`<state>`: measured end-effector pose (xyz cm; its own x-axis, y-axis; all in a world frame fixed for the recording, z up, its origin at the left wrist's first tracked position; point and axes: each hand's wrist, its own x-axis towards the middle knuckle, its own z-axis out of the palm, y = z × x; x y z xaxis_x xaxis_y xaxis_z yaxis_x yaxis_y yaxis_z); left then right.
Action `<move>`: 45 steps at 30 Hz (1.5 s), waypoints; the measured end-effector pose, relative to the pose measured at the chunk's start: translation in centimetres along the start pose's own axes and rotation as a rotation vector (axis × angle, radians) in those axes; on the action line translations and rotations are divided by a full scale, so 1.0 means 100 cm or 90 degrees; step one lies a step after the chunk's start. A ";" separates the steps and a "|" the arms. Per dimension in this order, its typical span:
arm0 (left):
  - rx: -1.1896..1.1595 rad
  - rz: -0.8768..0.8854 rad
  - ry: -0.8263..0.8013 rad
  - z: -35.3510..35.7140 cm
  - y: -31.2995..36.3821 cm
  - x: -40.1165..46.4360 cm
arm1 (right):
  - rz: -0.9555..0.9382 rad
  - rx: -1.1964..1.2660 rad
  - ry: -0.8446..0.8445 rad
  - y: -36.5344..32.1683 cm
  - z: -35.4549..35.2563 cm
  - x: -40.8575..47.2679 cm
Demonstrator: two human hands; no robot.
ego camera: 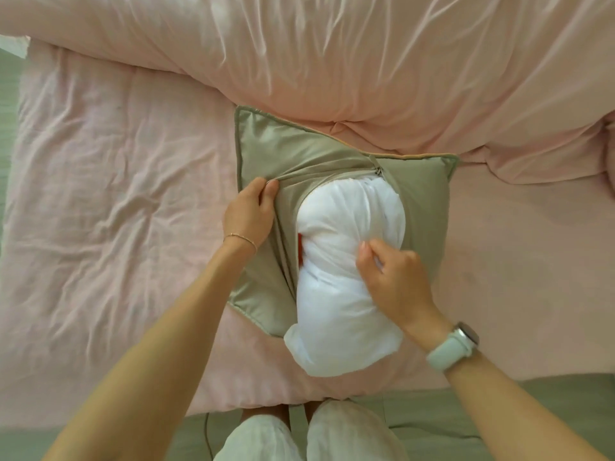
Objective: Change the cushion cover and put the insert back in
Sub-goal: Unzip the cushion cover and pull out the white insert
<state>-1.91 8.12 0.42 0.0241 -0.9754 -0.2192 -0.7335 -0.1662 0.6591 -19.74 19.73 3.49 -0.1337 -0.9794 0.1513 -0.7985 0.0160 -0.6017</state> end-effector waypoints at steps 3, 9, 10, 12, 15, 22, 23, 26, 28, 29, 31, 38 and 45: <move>-0.036 0.065 -0.023 -0.006 0.021 -0.006 | 0.068 -0.087 0.002 -0.013 0.000 0.032; -0.164 0.052 -0.030 0.004 0.038 -0.016 | -0.013 -0.125 0.136 -0.052 0.014 0.080; -0.164 0.039 -0.031 0.003 0.041 -0.016 | -0.002 -0.129 0.127 -0.053 0.022 0.081; -0.153 -0.013 -0.005 0.003 0.043 -0.015 | 0.032 -0.153 0.098 -0.044 0.037 0.073; -0.090 -0.031 0.081 0.005 0.042 -0.018 | 0.025 -0.163 0.102 -0.026 0.048 0.055; -0.016 0.137 0.106 0.024 0.053 -0.018 | 0.064 -0.162 0.148 -0.015 0.041 0.044; 0.023 0.132 0.082 0.026 0.055 -0.017 | 0.063 -0.164 0.138 -0.013 0.040 0.044; 0.123 0.123 0.043 0.030 0.052 -0.010 | 0.043 -0.189 0.106 -0.006 0.040 0.045; 0.172 0.181 0.053 0.027 0.047 -0.005 | 0.017 -0.155 0.089 0.000 0.038 0.046; 0.193 0.211 0.057 0.025 0.045 -0.002 | 0.005 -0.123 0.079 0.002 0.035 0.047; 0.236 0.217 0.072 0.021 0.043 0.001 | -0.013 -0.076 0.059 0.003 0.032 0.048; 0.325 0.176 0.060 0.005 0.041 0.006 | -0.048 -0.158 0.035 -0.015 0.032 0.056; 0.293 0.193 0.040 -0.007 0.031 0.010 | -0.134 -0.076 0.026 -0.023 0.013 0.041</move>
<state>-3.68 6.56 2.77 -0.2047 -0.9787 -0.0161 -0.9347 0.1905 0.3000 -17.68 15.43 4.44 0.0214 -0.9549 0.2961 -0.8750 -0.1612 -0.4565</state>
